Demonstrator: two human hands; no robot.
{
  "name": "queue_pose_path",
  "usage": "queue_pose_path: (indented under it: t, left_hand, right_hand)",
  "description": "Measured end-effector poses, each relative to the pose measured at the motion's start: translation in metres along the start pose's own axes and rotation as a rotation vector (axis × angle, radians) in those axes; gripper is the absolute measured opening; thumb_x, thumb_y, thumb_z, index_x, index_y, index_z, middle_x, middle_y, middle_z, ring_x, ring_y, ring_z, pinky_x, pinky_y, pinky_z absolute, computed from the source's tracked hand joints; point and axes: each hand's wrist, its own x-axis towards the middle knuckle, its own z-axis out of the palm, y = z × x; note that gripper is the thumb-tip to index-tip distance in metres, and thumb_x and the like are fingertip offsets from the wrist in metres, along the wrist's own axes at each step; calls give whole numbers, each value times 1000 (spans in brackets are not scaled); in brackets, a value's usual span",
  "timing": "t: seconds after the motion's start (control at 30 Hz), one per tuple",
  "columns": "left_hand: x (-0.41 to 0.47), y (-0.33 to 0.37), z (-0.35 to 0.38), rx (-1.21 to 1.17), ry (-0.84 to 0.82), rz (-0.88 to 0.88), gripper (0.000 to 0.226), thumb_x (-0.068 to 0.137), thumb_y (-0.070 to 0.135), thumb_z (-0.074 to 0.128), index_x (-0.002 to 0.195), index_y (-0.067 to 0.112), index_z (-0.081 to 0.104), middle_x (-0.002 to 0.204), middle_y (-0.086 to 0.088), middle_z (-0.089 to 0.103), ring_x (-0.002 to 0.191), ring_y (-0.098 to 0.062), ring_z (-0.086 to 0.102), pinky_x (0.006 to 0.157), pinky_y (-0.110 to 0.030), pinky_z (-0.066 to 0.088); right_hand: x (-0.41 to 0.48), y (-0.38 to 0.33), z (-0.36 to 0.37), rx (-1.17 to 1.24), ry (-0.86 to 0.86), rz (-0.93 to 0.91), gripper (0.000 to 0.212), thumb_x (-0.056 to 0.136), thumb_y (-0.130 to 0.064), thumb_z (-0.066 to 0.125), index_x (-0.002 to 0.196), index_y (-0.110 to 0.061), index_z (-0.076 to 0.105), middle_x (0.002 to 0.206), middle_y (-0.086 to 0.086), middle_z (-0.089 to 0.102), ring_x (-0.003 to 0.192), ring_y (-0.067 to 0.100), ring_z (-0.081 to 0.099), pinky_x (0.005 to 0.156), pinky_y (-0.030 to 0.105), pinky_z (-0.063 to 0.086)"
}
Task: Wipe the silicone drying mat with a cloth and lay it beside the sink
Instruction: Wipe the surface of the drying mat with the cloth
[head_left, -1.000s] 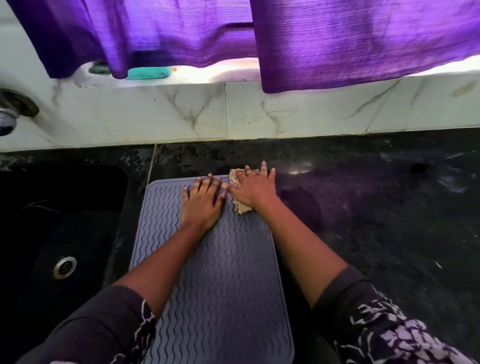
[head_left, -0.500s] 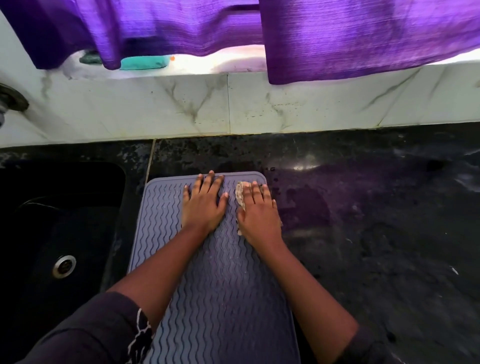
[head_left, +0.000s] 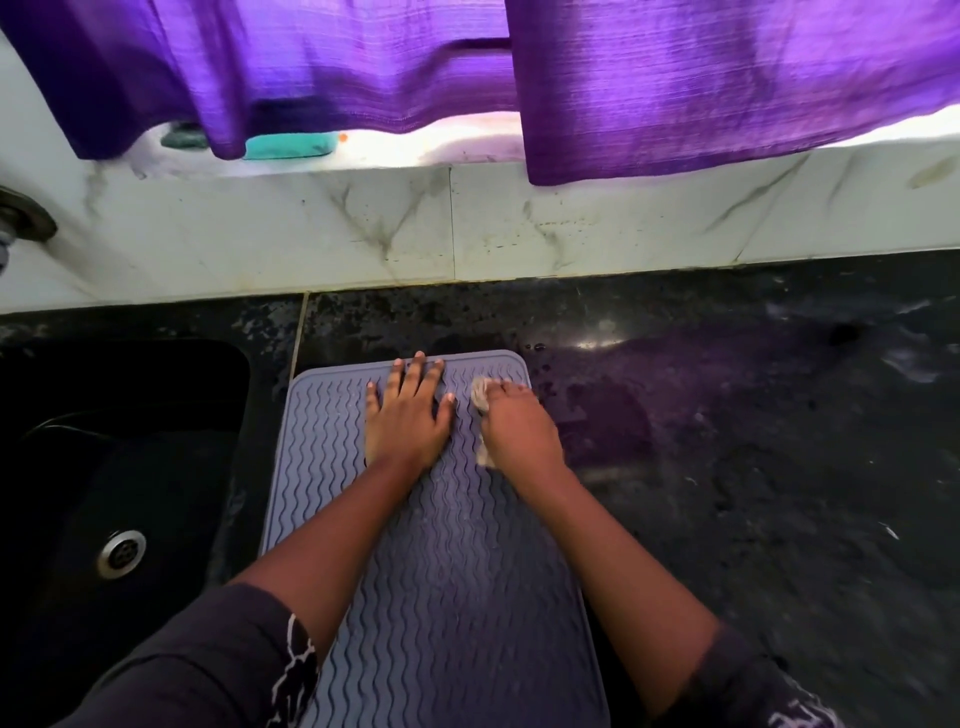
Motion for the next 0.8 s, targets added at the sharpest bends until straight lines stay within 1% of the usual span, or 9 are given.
queue_pose_path:
  t: [0.07, 0.13, 0.23, 0.4, 0.47, 0.53, 0.63, 0.73, 0.8]
  left_hand:
    - [1, -1, 1, 3, -2, -3, 56, 96, 51, 22, 149, 31, 14, 159, 5, 11, 146, -18, 4, 116, -48, 3]
    - [2, -1, 2, 11, -3, -4, 57, 96, 51, 21, 149, 31, 14, 159, 5, 10, 146, -19, 4, 116, -48, 3]
    - [2, -1, 3, 12, -4, -8, 57, 96, 51, 21, 149, 31, 13, 159, 4, 10, 146, -19, 4, 116, -49, 3]
    - [3, -1, 3, 8, 0, -3, 57, 96, 51, 22, 149, 31, 14, 159, 4, 11, 146, -19, 4, 116, -49, 3]
    - [3, -2, 3, 8, 0, -1, 57, 96, 51, 22, 149, 31, 14, 159, 4, 11, 146, -19, 4, 115, -48, 3]
    - [2, -2, 4, 20, 5, -2, 57, 96, 51, 22, 149, 31, 14, 159, 4, 11, 146, -19, 4, 116, -48, 3]
    - [3, -2, 5, 15, 8, -4, 57, 96, 51, 21, 149, 31, 14, 159, 4, 11, 146, -19, 4, 115, -48, 2]
    - [2, -1, 4, 11, 8, -4, 57, 96, 51, 21, 149, 31, 15, 159, 4, 11, 146, -19, 4, 115, -48, 2]
    - [3, -1, 3, 9, 8, -6, 58, 96, 51, 22, 149, 31, 14, 159, 3, 11, 146, -19, 4, 115, -48, 2]
  right_hand:
    - [20, -7, -7, 35, 24, 1, 48, 98, -11, 33, 144, -5, 22, 153, 14, 25, 142, 27, 16, 114, 37, 18]
    - [31, -11, -4, -4, 21, 4, 50, 98, -14, 31, 146, -6, 18, 155, 13, 19, 143, 28, 10, 117, 39, 14]
    - [23, -6, 2, -47, 2, 3, 51, 98, -18, 31, 146, -6, 17, 154, 13, 22, 143, 28, 12, 116, 38, 16]
    - [-4, 4, 6, -38, -10, -33, 50, 96, -16, 37, 143, -2, 24, 150, 17, 30, 140, 29, 22, 114, 35, 17]
    - [10, 0, 1, 16, 7, -14, 51, 95, -14, 40, 143, -3, 26, 151, 15, 29, 141, 27, 19, 114, 36, 18]
    - [25, -4, 2, 8, 23, -15, 52, 96, -17, 39, 144, -7, 23, 152, 12, 26, 142, 26, 14, 116, 38, 17]
    - [32, -4, 7, -18, 28, 11, 52, 95, -23, 36, 144, -10, 24, 151, 10, 29, 142, 27, 16, 115, 41, 18]
    - [22, -1, 3, 8, -1, -18, 53, 96, -22, 36, 145, -8, 20, 153, 11, 25, 142, 27, 14, 116, 39, 18]
    - [-5, 0, 8, -8, -19, -14, 54, 96, -21, 36, 146, -8, 17, 154, 12, 22, 143, 28, 12, 115, 38, 18]
